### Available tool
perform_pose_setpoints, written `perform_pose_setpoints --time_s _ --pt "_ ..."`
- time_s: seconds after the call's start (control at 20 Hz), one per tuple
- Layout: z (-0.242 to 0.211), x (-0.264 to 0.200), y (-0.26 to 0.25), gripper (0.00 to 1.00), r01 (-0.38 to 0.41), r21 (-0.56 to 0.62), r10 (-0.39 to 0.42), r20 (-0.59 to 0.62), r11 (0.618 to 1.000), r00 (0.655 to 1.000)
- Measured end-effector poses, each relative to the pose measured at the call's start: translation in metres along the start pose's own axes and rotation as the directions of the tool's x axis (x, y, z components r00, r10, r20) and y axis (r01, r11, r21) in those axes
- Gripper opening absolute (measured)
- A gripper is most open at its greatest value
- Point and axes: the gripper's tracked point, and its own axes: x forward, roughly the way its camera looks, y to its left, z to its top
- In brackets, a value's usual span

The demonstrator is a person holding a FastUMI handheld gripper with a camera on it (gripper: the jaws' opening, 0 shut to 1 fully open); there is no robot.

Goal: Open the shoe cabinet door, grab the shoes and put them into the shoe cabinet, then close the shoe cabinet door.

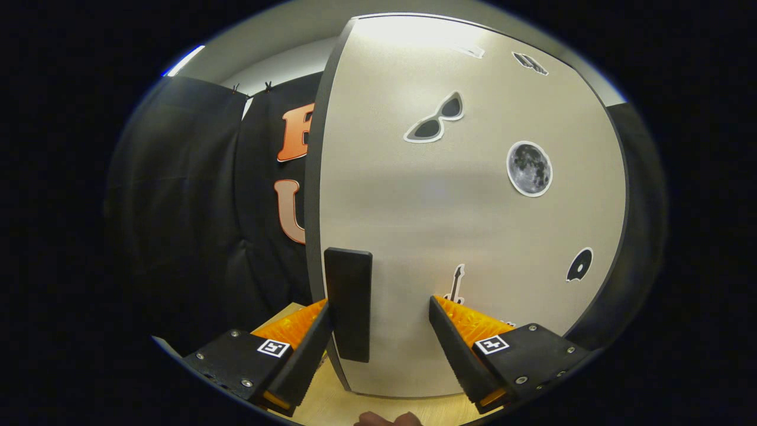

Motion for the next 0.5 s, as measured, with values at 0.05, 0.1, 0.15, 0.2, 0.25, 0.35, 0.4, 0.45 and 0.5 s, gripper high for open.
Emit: perform_pose_setpoints --time_s 0.05,0.1,0.15,0.2,0.25,0.35,0.4,0.45,0.5 --pt "0.000 0.000 0.000 0.98 0.000 -0.001 0.000 -0.002 1.000 1.000" --pt "-0.001 -0.002 0.000 0.98 0.000 0.001 0.000 -0.008 1.000 1.000" --pt "-0.002 -0.001 0.001 0.98 -0.001 0.002 0.001 -0.013 1.000 1.000" --pt "-0.004 -0.002 0.001 0.98 -0.004 0.004 0.005 -0.024 1.000 1.000" --pt "-0.004 -0.003 0.003 0.98 -0.008 0.013 0.009 -0.032 1.000 0.999" --pt "-0.002 -0.007 0.007 0.98 -0.020 0.018 0.020 -0.028 1.000 0.999" --pt "-0.001 -0.010 0.009 0.98 -0.016 0.004 0.016 -0.020 1.000 1.000" --pt "0.000 -0.019 0.014 0.98 -0.010 -0.012 0.009 -0.014 1.000 1.000" --pt "0.001 -0.030 0.018 0.98 -0.006 -0.022 0.006 -0.008 1.000 1.000"
